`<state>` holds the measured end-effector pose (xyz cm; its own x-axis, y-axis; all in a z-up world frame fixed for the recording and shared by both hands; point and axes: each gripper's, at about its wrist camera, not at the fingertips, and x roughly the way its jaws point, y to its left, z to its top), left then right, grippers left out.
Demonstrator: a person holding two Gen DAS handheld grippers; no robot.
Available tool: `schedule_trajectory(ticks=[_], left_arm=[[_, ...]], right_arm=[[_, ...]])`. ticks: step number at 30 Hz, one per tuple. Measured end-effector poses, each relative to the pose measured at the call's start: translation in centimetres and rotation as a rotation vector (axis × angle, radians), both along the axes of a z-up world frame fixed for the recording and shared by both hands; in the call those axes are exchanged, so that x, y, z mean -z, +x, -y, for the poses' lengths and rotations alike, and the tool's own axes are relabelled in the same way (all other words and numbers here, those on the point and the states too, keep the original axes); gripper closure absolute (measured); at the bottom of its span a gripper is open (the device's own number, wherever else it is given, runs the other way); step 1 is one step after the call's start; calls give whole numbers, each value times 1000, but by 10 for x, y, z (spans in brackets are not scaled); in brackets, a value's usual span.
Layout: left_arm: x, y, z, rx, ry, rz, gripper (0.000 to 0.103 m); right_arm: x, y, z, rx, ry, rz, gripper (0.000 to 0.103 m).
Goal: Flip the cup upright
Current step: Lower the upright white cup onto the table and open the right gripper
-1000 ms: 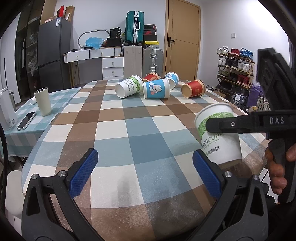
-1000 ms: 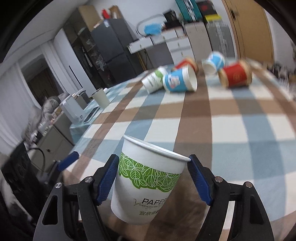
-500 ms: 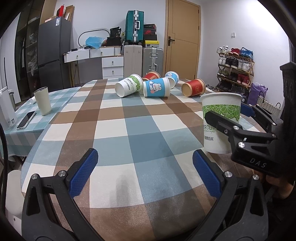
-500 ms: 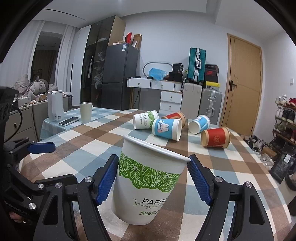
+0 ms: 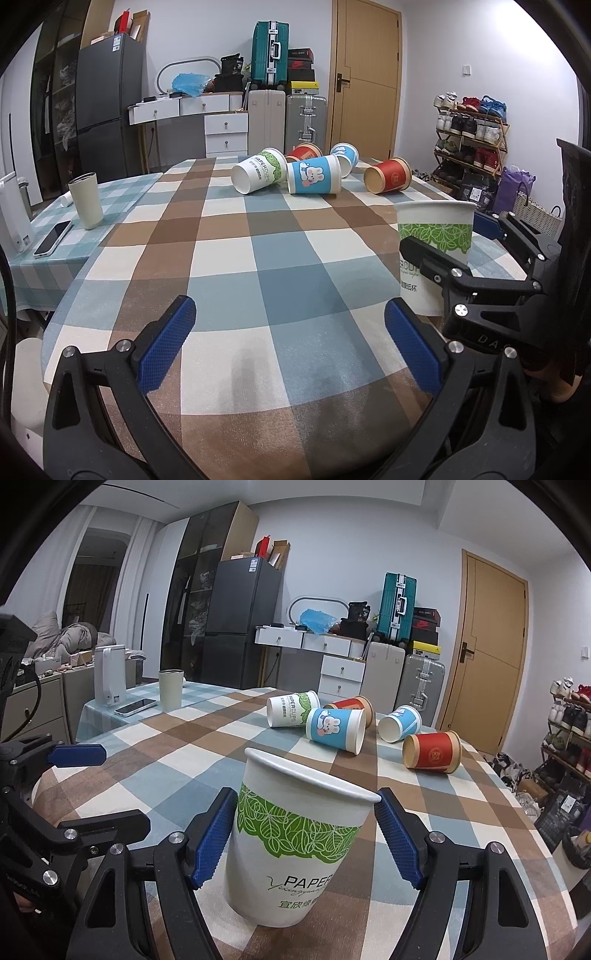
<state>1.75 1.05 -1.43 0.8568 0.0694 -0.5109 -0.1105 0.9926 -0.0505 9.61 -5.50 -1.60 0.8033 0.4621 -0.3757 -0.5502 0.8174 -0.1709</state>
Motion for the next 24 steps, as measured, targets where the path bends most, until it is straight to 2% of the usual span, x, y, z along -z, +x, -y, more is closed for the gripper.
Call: schedule_trajectory(ticks=[12, 24], left_arm=[[0, 0, 1, 0, -1, 2, 1], [-5, -5, -2, 32, -26, 49, 1]], right_arm=[[4, -11, 0, -87, -11, -34, 24], [-3, -11, 22, -94, 43, -57, 4]])
